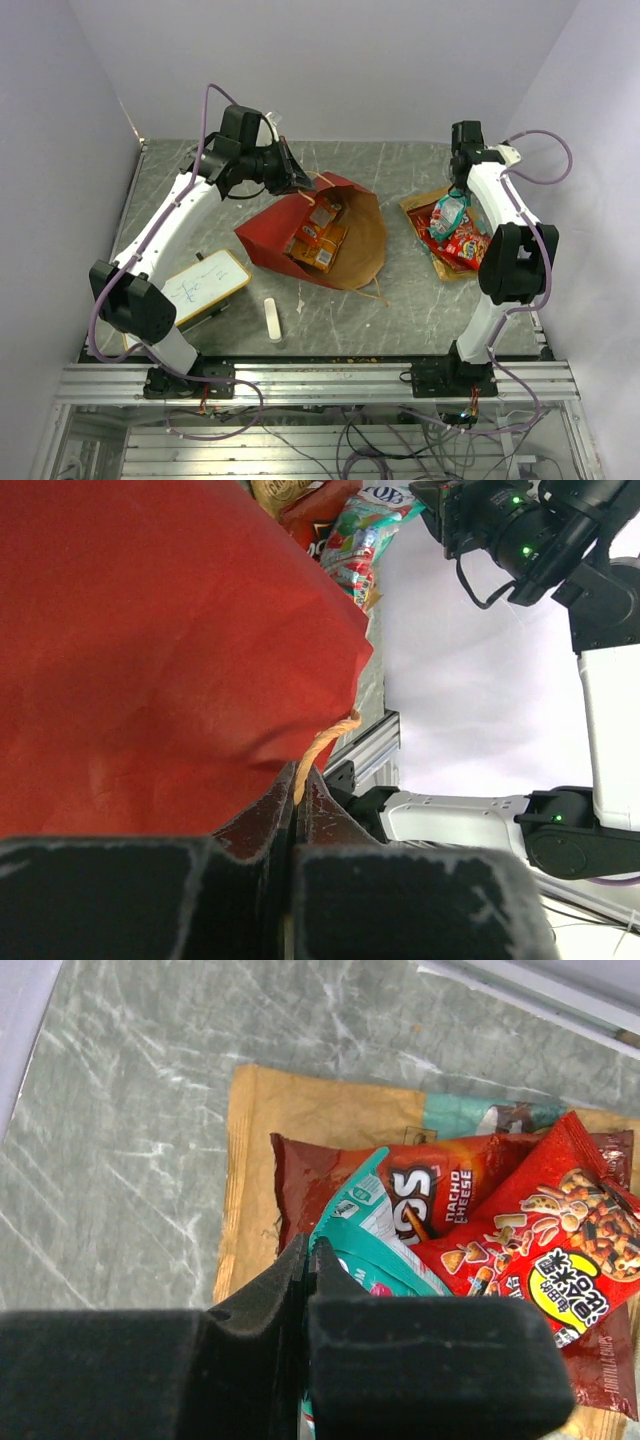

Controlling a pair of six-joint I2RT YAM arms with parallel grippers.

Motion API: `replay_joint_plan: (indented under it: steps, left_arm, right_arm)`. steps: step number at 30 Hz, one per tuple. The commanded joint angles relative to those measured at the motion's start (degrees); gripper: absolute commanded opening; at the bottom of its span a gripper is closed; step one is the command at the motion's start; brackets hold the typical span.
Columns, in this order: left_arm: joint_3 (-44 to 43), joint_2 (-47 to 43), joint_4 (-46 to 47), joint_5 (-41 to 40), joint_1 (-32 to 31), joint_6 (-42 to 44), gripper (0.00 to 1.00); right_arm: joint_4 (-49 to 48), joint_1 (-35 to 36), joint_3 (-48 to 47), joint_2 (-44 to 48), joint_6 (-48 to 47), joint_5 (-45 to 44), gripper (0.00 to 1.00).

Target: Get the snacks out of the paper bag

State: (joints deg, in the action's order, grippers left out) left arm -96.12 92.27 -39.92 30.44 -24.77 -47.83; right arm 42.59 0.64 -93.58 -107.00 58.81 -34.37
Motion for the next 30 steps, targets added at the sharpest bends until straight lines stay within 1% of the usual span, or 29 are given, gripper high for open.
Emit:
replay_joint_plan:
  steps: [1,2,5,6,11,12,13,14,15,16,18,22,24,28,30]
  left_arm:
    - [-1.2,-0.1,-1.5,-1.1,0.4,2.2,0.07]
    - [-1.4,-0.1,-2.1,-1.5,0.4,2.6,0.07]
    - [-1.2,-0.4,-3.1,-2.2,0.4,3.5,0.07]
    - [-0.9,-0.5,-2.9,-2.2,0.4,3.7,0.07]
    - [1.2,-1.8,-1.1,-1.4,0.4,3.3,0.07]
    - [1.3,-2.0,-1.1,-1.3,0.4,3.5,0.07]
    - [1.2,-1.9,-1.3,-1.2,0.4,3.8,0.07]
    - [1.0,-1.9,-1.7,-1.1,0.4,4.3,0.07]
    - [1.0,-1.9,-1.9,-0.8,0.4,4.5,0.07]
    - [1.3,-2.1,-1.7,-0.5,0.4,4.3,0.07]
    - [2.1,-2.6,-0.8,0.3,0.4,3.7,0.07]
    - [2.1,-2.6,-1.2,1.5,0.4,4.1,0.07]
    - [1.8,-2.7,-2.0,2.1,0.4,4.5,0.07]
    - [4.5,-4.3,-0.2,4.3,0.3,2.9,0.07]
    - [6.4,-5.3,0.8,5.1,0.3,2.3,0.07]
  right_arm:
    - [2.5,-1.1,0.6,-0.1,4.4,-4.7,0.00]
    - [2.6,-1.3,1.2,0.2,5.2,-4.6,0.01]
    - [0.1,-1.4,4.5,2.5,5.1,-2.9,0.19]
    - [-0.4,-1.5,5.7,3.3,5.2,-2.6,0.22]
    - [-0.6,-1.8,11.7,7.5,3.7,-4.4,0.52]
    - [-0.1,-1.9,12.1,8.6,3.0,-5.2,0.61]
    - [-0.4,-1.8,12.6,10.1,0.5,-6.0,0.73]
    - [-2.2,-1.8,13.7,11.8,-2.9,-5.4,0.81]
    - [-3.5,-1.8,14.8,13.6,-5.7,-5.1,0.88]
    - [-4.3,-1.7,16.0,15.7,-7.7,-4.8,0.92]
    - [-9.2,-1.7,19.7,19.9,-13.7,-1.5,0.99]
    - [-15.0,-1.5,26.4,26.7,-21.0,9.7,1.00]
    - [-14.6,-1.0,28.4,28.8,-22.5,17.1,1.00]
    - [-10.4,3.1,31.3,31.6,-22.1,29.2,1.00]
    - [-9.1,7.3,32.7,33.5,-22.7,31.6,1.00]
